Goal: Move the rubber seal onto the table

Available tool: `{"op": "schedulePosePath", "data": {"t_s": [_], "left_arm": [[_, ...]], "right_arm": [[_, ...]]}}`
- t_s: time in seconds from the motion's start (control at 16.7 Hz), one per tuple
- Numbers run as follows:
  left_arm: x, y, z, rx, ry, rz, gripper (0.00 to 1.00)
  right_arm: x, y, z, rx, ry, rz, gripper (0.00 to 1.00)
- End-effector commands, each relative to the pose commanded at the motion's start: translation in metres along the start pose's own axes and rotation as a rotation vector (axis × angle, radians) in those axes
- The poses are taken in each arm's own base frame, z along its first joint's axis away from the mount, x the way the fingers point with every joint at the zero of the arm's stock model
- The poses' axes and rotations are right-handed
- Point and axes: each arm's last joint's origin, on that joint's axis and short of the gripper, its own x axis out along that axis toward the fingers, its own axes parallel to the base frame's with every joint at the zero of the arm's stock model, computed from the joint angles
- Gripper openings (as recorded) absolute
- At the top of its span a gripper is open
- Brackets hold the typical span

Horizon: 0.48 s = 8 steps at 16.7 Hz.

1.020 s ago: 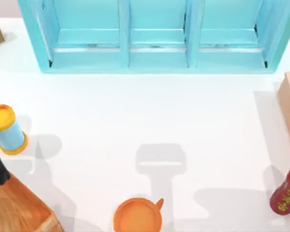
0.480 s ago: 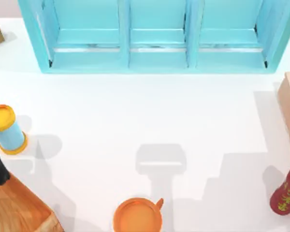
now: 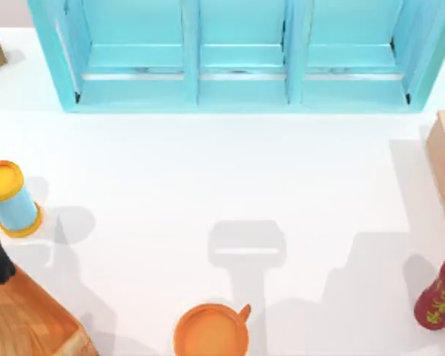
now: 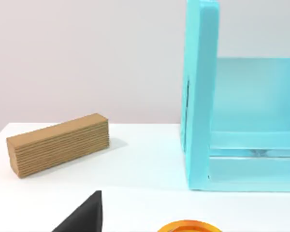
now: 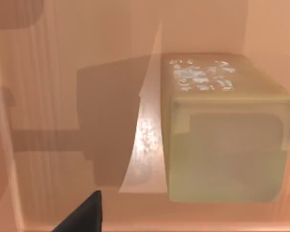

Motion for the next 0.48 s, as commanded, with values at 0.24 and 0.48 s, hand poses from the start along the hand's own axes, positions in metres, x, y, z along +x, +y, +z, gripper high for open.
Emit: {"op": "schedulePosePath", "data": {"t_s": [0.24,0.48], "left_arm": [[0.000,0.000,0.000,0.000,0.000,0.000,1.00],[0.000,0.000,0.000,0.000,0.000,0.000,1.00]], "right_arm": [[0.038,-0.001,0.003,0.000,-0.002,-0.001,1.00],[0.078,-0.001,0.001,0.000,-0.006,-0.002,1.00]]}}
